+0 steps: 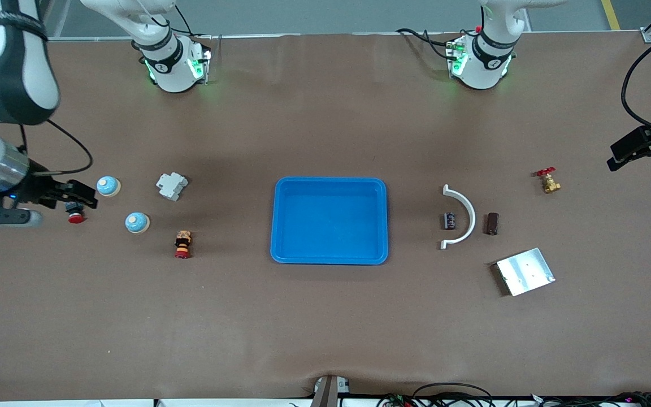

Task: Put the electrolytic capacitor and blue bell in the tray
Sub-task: 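Reach the right gripper down over the first light-blue bell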

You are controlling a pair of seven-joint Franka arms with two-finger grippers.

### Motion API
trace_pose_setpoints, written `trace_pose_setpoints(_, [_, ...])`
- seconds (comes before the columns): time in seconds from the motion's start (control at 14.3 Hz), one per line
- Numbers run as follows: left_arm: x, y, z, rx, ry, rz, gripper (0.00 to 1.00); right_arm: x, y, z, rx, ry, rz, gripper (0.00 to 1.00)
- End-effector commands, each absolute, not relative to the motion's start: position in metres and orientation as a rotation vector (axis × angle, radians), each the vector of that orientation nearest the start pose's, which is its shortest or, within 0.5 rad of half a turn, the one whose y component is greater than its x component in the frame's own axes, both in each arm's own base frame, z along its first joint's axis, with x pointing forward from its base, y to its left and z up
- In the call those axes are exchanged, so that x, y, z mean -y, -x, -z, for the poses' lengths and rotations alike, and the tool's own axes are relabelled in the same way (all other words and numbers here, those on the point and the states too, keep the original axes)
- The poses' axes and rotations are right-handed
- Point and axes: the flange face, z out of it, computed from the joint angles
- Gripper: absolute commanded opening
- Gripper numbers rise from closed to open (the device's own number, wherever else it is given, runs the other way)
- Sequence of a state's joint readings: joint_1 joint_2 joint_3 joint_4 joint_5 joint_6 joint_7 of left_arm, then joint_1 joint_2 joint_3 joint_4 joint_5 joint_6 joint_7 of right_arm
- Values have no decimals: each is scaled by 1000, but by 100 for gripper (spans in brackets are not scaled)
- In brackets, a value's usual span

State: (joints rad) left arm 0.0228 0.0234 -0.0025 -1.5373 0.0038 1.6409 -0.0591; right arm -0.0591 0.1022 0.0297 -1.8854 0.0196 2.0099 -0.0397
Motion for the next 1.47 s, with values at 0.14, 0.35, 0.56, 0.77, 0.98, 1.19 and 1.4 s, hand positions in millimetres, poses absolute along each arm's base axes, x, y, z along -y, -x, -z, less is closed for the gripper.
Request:
trace_pose_setpoints(0.14, [-10, -573, -639, 84, 3140, 145, 100, 12, -551, -375, 36, 3121, 118, 100])
trace_pose_setpoints(0.35, [-8, -573, -639, 77, 3141, 147, 100, 12, -539, -339, 37, 3122, 143, 100])
trace_pose_setpoints(0.56, [-15, -574, -638, 75, 3137, 145, 100, 13, -543, -313, 35, 3122, 143, 100])
trace_pose_setpoints(0.77, [-11, -577, -636, 70, 3143, 140, 100, 18, -546, -278, 94, 3123, 172, 100])
trace_pose_setpoints(0.98, [-8, -577, -638, 111, 3141, 147, 100, 38, -546, -240, 156, 3126, 178, 100])
trace_pose_setpoints(1.19, [-17, -575, -644, 108, 3125, 171, 100, 44, -546, -226, 184, 3127, 171, 100])
trace_pose_setpoints(1.4, [-16, -577, -637, 120, 3108, 144, 100, 45, -544, -213, 196, 3125, 150, 100])
